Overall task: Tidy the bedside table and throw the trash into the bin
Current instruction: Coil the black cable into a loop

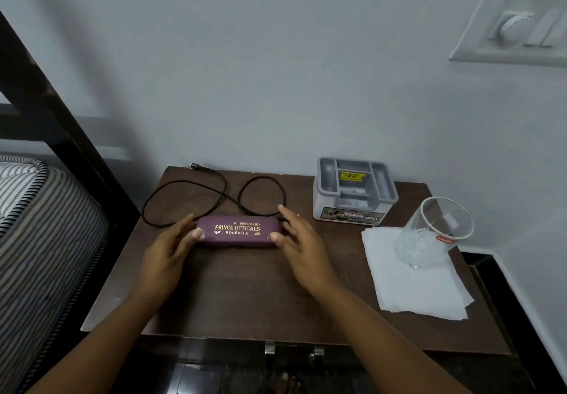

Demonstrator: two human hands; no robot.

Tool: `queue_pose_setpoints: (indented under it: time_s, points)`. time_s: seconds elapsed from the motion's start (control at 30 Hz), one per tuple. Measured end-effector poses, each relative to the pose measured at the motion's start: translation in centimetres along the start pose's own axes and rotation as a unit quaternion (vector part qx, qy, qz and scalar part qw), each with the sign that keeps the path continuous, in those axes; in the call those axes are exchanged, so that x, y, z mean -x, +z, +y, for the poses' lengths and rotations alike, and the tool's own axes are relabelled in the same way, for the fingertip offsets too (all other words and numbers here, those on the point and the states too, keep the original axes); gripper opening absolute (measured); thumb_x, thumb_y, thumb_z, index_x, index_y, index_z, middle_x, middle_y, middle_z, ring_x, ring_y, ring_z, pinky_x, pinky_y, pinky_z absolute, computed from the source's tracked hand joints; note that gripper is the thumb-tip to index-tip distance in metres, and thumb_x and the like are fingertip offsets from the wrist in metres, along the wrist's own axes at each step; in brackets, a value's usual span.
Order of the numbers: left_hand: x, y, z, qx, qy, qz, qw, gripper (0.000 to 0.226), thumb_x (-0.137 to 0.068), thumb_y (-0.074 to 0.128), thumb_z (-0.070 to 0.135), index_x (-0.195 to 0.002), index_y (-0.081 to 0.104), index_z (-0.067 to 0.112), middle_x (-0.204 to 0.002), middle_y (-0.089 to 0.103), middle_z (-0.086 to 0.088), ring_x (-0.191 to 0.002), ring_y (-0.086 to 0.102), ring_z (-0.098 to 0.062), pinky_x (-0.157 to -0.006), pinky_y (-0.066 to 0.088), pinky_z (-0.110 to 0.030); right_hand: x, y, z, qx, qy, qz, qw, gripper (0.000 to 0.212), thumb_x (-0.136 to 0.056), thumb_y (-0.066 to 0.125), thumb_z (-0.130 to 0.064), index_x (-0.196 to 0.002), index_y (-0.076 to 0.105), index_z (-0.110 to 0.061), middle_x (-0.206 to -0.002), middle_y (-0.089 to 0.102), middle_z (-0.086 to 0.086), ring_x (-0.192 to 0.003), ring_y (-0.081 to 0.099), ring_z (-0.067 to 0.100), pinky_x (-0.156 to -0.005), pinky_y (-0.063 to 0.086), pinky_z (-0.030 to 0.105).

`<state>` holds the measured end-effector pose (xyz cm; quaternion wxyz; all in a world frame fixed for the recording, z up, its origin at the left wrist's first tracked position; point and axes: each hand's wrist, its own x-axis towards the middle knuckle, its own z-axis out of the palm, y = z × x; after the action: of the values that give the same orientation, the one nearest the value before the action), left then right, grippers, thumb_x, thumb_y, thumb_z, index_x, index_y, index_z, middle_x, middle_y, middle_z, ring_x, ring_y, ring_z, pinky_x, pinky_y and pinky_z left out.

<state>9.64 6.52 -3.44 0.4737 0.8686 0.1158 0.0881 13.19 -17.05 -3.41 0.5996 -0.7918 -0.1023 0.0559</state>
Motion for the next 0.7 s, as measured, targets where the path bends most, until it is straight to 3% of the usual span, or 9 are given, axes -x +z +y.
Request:
queue_pose_setpoints:
  time_s: [0.07, 0.13, 0.23, 0.33, 0.43, 0.5, 0.57, 0.7]
  points:
    - [0.7, -0.6, -0.4, -0.016, 0.022, 0.071, 0.997, 0.023, -0.092, 0.055, 0.024, -0.113, 0.061, 0.029, -0.114, 0.064, -0.001, -0.107, 0.060, -0.023, -0.092, 0.049, -0.044, 0.9, -0.7, 0.0, 0.050, -0.018, 0.055, 0.997, 0.041, -0.092, 0.055, -0.018, -0.132, 0.048, -0.023, -0.131, 0.050, -0.004, -0.116, 0.051, 0.004, -0.089, 0.042, 0.005]
    - [0.9, -1.2, -0.4, -0.097, 0.021, 0.168, 0.981, 0.023, -0.091, 0.056, 0.020, -0.113, 0.060, 0.022, -0.115, 0.057, -0.008, -0.105, 0.055, -0.031, -0.090, 0.047, -0.051, 1.2, -1.5, -0.3, 0.152, -0.060, 0.087, 0.983, 0.033, -0.093, 0.052, -0.015, -0.126, 0.053, -0.018, -0.128, 0.053, 0.000, -0.113, 0.050, 0.005, -0.095, 0.043, 0.016]
    - [0.0, -2.2, -0.2, -0.110, -0.116, 0.278, 0.947, 0.043, -0.088, 0.059, 0.020, -0.127, 0.046, 0.010, -0.135, 0.038, -0.021, -0.123, 0.035, -0.042, -0.099, 0.033, -0.059, -0.2, -2.3, -1.1, 0.259, -0.100, 0.066, 0.958, 0.037, -0.092, 0.045, -0.003, -0.127, 0.051, -0.013, -0.131, 0.050, 0.001, -0.113, 0.045, 0.006, -0.098, 0.033, 0.015]
    - [-1.7, -3.0, -0.6, -0.018, -0.167, 0.250, 0.954, 0.056, -0.090, 0.058, 0.025, -0.137, 0.034, 0.006, -0.139, 0.040, -0.022, -0.125, 0.040, -0.039, -0.104, 0.033, -0.052, -2.5, -2.2, -1.6, 0.333, -0.085, -0.046, 0.938, 0.053, -0.089, 0.037, 0.006, -0.138, 0.039, -0.013, -0.146, 0.038, 0.003, -0.134, 0.035, 0.017, -0.111, 0.030, 0.029]
    - [-2.6, -3.2, -1.4, -0.005, -0.171, 0.203, 0.964, 0.057, -0.091, 0.055, 0.031, -0.139, 0.033, 0.008, -0.132, 0.053, -0.018, -0.118, 0.051, -0.038, -0.100, 0.040, -0.052, -4.6, -1.7, -1.5, 0.358, -0.043, -0.152, 0.920, 0.052, -0.094, 0.033, 0.001, -0.144, 0.031, -0.015, -0.154, 0.026, 0.003, -0.144, 0.016, 0.020, -0.117, 0.020, 0.035]
    - [-3.1, -3.3, -1.8, 0.002, -0.180, 0.192, 0.965, 0.052, -0.091, 0.055, 0.032, -0.135, 0.041, 0.009, -0.122, 0.061, -0.018, -0.109, 0.057, -0.038, -0.096, 0.045, -0.053, -5.8, -1.6, -1.6, 0.388, -0.022, -0.170, 0.905, 0.045, -0.095, 0.036, -0.001, -0.138, 0.040, -0.012, -0.147, 0.036, 0.009, -0.138, 0.030, 0.027, -0.112, 0.029, 0.038]
    - [-3.5, -3.3, -2.0, 0.028, -0.177, 0.178, 0.967, 0.042, -0.092, 0.054, 0.026, -0.129, 0.051, 0.006, -0.112, 0.065, -0.018, -0.099, 0.062, -0.034, -0.093, 0.048, -0.048, -6.5, -1.5, -1.8, 0.433, -0.028, -0.155, 0.888, 0.036, -0.090, 0.042, 0.002, -0.122, 0.055, -0.008, -0.127, 0.050, 0.013, -0.118, 0.047, 0.032, -0.098, 0.043, 0.039]
    - [-4.2, -3.0, -2.2, 0.064, -0.203, 0.152, 0.965, 0.029, -0.091, 0.056, 0.010, -0.119, 0.060, 0.002, -0.105, 0.066, -0.014, -0.092, 0.062, -0.025, -0.084, 0.050, -0.036, -6.8, -1.3, -2.1, 0.532, -0.106, -0.141, 0.828, 0.025, -0.085, 0.048, 0.007, -0.105, 0.061, -0.002, -0.109, 0.054, 0.013, -0.103, 0.049, 0.030, -0.085, 0.048, 0.040]
